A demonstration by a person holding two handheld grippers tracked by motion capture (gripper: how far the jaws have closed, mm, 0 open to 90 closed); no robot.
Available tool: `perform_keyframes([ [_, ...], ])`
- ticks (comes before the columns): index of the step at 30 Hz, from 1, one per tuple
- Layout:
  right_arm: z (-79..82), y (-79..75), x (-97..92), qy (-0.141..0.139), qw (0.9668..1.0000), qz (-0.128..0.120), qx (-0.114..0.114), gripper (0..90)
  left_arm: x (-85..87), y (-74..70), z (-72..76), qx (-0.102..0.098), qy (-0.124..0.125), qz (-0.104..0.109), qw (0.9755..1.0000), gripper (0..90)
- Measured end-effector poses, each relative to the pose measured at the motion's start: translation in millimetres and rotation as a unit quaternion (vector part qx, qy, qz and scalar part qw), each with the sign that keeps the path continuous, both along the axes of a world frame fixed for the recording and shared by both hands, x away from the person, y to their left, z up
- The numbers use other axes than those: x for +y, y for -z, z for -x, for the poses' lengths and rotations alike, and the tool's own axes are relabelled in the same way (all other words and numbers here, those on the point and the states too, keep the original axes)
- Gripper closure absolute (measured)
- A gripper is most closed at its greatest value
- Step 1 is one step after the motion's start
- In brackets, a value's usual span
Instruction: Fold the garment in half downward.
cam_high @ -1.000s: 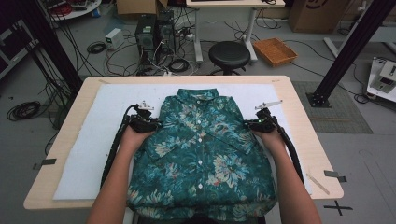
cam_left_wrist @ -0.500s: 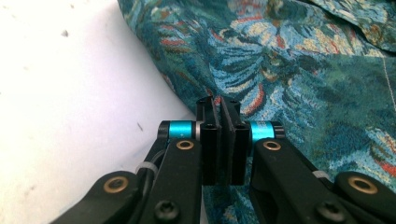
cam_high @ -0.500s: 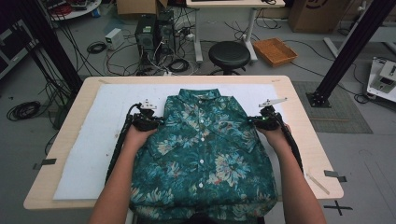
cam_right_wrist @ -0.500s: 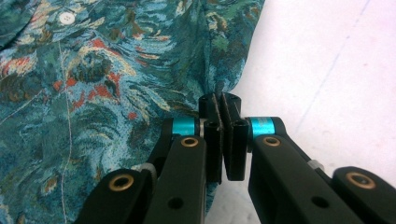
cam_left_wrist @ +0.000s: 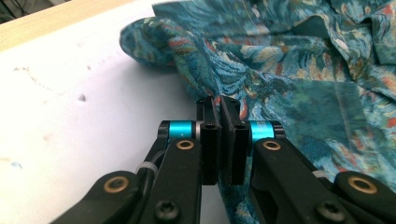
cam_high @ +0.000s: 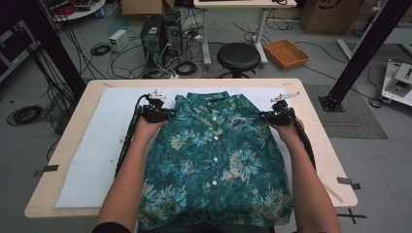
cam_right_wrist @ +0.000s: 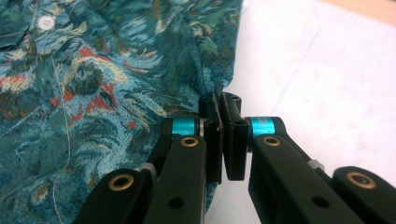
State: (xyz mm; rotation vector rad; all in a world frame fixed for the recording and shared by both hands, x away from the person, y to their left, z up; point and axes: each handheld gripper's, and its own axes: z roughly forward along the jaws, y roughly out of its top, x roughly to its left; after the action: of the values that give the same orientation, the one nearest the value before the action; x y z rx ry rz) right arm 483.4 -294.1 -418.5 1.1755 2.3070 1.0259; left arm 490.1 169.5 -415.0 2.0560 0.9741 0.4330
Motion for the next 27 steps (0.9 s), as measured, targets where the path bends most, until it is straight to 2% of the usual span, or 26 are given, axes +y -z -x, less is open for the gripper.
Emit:
perform_keyframes([
  [2, -5.2, -4.7, -2.2, 0.008, 1.0000, -0.003, -0.004, 89.0, -1.4, -5.3, -4.5, -0.002, 0.000, 0.013, 0.9999, 86.7],
  [4, -8.5, -8.1, -3.4, 0.015, 0.9999, -0.005, -0.007, 88.9, -3.9, -9.8, -6.0, -0.004, 0.006, 0.008, 0.9999, 86.7],
  [7, -10.0, -11.1, -4.9, 0.011, 0.9999, -0.009, 0.000, 89.0, -4.7, -10.7, -2.3, -0.003, 0.018, 0.013, 0.9998, 86.7],
  [8, -7.6, -11.0, -4.5, -0.002, 0.9999, -0.011, 0.003, 89.0, -4.1, -9.9, -0.2, -0.003, 0.021, 0.011, 0.9997, 86.7],
  [11, -4.6, -11.0, -3.8, -0.008, 0.9999, -0.006, 0.004, 89.0, -1.3, -5.5, 5.4, -0.001, 0.025, 0.011, 0.9996, 86.7],
  [12, -2.0, -11.3, -5.1, -0.013, 0.9997, -0.018, 0.005, 89.0, -0.1, -4.9, 6.4, 0.006, 0.027, 0.010, 0.9996, 86.6],
  [13, -2.0, -11.3, -5.1, -0.013, 0.9997, -0.018, 0.005, 89.0, 0.6, -5.2, 7.7, 0.012, 0.030, 0.008, 0.9994, 86.6],
  [15, 5.2, -13.3, -5.5, -0.018, 0.9993, -0.032, 0.001, 89.0, 1.8, -8.3, 11.4, 0.013, 0.035, 0.004, 0.9993, 86.6],
  [17, 9.9, -14.8, -6.0, -0.023, 0.9990, -0.037, -0.005, 89.0, 3.9, -14.4, 19.1, -0.005, 0.040, 0.017, 0.9990, 86.6],
  [25, 24.4, -21.1, -12.6, -0.033, 0.9977, -0.057, -0.018, 89.0, 8.2, -21.3, 36.3, -0.022, 0.053, 0.030, 0.9979, 86.6],
  [27, 30.4, -22.4, -14.4, -0.039, 0.9970, -0.063, -0.022, 89.0, 8.7, -22.6, 40.9, -0.017, 0.057, 0.029, 0.9978, 86.5],
])
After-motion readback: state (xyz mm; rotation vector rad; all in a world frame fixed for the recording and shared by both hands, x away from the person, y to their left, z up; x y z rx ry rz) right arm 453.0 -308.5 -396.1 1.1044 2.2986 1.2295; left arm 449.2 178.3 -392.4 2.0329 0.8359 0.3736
